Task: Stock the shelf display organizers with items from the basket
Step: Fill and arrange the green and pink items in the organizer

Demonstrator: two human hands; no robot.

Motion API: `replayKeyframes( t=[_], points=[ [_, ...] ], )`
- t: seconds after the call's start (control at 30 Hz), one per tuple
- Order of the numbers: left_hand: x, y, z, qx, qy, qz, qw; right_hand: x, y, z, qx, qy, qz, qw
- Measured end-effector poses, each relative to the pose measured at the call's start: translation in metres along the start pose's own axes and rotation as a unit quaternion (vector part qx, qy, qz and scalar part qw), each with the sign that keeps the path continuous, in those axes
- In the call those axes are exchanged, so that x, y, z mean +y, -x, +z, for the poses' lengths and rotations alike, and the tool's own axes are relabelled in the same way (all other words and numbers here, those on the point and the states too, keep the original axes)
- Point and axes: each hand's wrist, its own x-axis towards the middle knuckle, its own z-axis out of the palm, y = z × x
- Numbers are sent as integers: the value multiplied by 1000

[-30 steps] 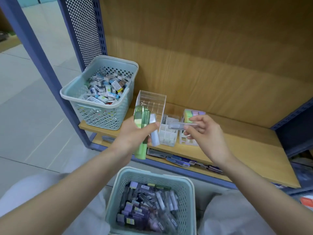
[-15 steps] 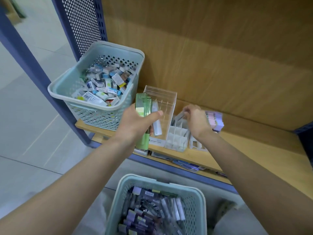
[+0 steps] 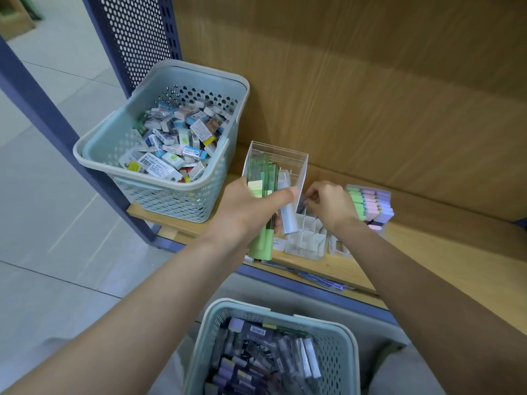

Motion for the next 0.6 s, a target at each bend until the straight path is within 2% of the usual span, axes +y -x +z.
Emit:
replayKeyframes(
  t=[0.2,0.27,0.3,0.37,0.4,0.47,0.5,0.53,0.6],
  points=[
    [-4,0,-1,-6,-5,-20,1000,-3,5,-1,-6,89,-17,996],
    [-4,0,-1,-5,-6,-26,1000,-9,10,-8,1,70,-22,997],
    [-4,-1,-1,-6,-5,-27,1000,-14,15,-14,22,27,-23,999],
    [-5,-1,0,-7,1,-24,1000,-29,28,-29,66,-129,-22,989],
    [-6,-1,1,-7,2,-22,1000,-39,38,-39,66,-231,-11,971],
    [-8,-2,2,-7,-2,-17,1000,-57,62,-59,1,-407,16,913],
    [-9,-2,3,-9,-13,-10,1000,-64,73,-67,-45,-452,27,891],
    [-11,-2,4,-15,-33,2,999,-69,83,-73,-79,-463,28,883],
    [-13,0,8,-40,-85,25,995,-70,93,-81,-106,-445,18,889]
  ],
)
